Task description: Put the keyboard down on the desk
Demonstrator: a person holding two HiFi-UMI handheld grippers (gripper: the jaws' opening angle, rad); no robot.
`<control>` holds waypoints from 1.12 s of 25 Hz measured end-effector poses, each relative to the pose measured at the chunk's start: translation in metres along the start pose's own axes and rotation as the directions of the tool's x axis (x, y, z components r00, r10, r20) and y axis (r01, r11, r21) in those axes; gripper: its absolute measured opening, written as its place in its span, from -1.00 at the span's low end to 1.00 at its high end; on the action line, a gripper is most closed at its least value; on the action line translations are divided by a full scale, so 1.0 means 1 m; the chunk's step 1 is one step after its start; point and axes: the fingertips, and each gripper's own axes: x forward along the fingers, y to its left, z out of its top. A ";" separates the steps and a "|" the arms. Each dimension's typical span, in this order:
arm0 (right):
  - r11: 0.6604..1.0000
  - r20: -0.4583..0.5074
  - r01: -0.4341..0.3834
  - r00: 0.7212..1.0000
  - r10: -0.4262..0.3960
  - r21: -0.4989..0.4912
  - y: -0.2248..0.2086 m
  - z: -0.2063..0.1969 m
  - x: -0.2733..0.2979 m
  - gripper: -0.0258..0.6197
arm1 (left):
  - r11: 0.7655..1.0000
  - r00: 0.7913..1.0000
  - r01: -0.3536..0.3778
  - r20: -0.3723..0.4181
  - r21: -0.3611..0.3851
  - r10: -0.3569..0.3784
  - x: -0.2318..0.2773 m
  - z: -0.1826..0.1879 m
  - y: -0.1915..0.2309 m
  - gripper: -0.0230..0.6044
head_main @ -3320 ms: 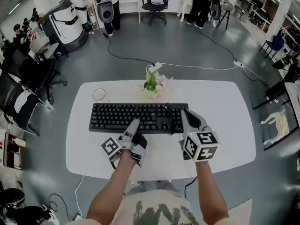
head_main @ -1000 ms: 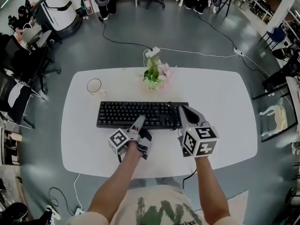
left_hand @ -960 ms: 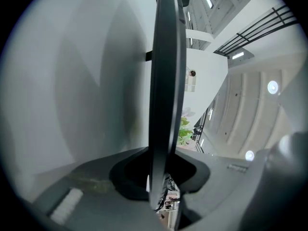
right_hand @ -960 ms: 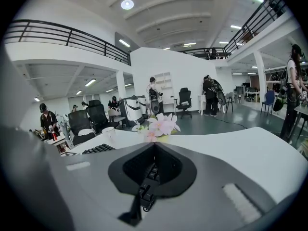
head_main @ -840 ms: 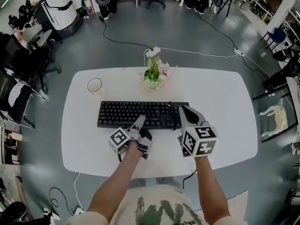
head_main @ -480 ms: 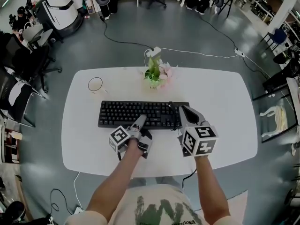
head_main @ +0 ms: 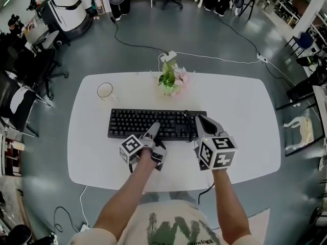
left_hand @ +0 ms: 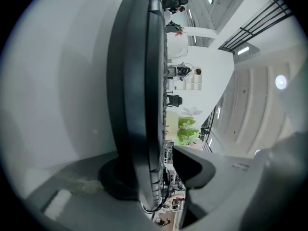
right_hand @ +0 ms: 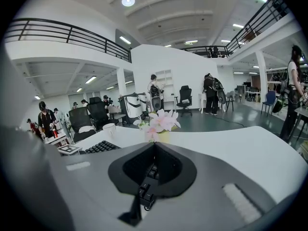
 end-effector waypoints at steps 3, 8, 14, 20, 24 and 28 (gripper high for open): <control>1.000 -0.002 -0.001 1.000 0.001 0.001 0.001 -0.001 0.000 -0.92 | 1.000 1.000 -0.029 -0.001 0.007 0.029 0.001 0.000 0.000 -0.23; 1.000 -0.001 -0.001 1.000 0.001 0.011 -0.002 -0.003 -0.002 -0.92 | 0.995 0.995 -0.096 -0.007 -0.001 0.096 0.004 -0.001 0.001 -0.10; 1.000 0.001 -0.005 1.000 0.005 0.010 -0.003 -0.003 -0.005 -0.92 | 0.982 0.983 -0.183 -0.010 -0.044 0.182 0.003 -0.001 0.004 -0.06; 1.000 0.002 -0.006 1.000 0.006 0.013 -0.004 -0.004 -0.005 -0.92 | 0.960 0.963 -0.268 -0.030 -0.077 0.267 0.005 -0.002 0.005 0.00; 1.000 0.008 -0.010 1.000 0.010 0.019 -0.003 -0.003 -0.006 -0.92 | 0.946 0.951 -0.310 -0.039 -0.096 0.308 0.005 -0.004 0.005 0.10; 1.000 0.010 -0.014 1.000 0.014 0.020 -0.003 0.000 -0.005 -0.92 | 0.935 0.939 -0.343 -0.043 -0.091 0.340 0.006 -0.005 0.003 0.17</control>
